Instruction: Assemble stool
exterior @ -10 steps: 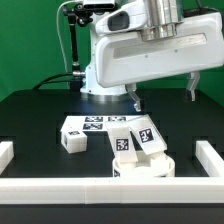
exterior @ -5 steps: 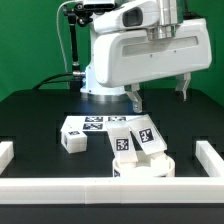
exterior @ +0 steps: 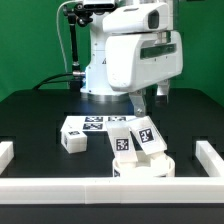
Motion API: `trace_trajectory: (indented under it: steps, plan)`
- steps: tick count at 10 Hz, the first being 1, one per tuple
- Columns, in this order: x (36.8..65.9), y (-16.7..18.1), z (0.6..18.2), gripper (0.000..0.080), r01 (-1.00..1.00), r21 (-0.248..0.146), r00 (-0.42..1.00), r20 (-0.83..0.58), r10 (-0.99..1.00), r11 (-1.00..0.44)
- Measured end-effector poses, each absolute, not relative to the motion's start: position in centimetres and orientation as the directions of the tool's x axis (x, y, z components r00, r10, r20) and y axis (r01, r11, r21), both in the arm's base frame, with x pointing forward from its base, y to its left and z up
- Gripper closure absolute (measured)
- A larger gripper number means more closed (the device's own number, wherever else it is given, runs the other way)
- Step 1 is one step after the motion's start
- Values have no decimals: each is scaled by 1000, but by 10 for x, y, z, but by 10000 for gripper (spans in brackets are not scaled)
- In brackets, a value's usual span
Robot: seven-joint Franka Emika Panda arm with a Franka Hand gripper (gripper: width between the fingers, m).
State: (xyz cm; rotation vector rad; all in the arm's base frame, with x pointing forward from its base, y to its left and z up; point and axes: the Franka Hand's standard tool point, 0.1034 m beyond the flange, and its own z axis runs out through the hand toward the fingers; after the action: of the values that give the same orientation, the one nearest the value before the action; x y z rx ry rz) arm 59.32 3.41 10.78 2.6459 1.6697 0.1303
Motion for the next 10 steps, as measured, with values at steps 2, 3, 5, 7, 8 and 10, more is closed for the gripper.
trace_trajectory:
  steps: [2, 3, 5, 7, 8, 10]
  plan:
    - [593, 28, 108, 150, 940, 66, 332, 38, 943, -334]
    - [593, 26, 108, 150, 950, 69, 302, 29, 953, -303]
    - [593, 25, 107, 150, 968, 74, 241, 14, 970, -242]
    - [590, 23, 99, 150, 968, 62, 244, 8, 970, -244]
    - [588, 21, 95, 150, 967, 56, 247, 5, 969, -247]
    - [585, 18, 88, 150, 966, 45, 253, -1, 967, -253]
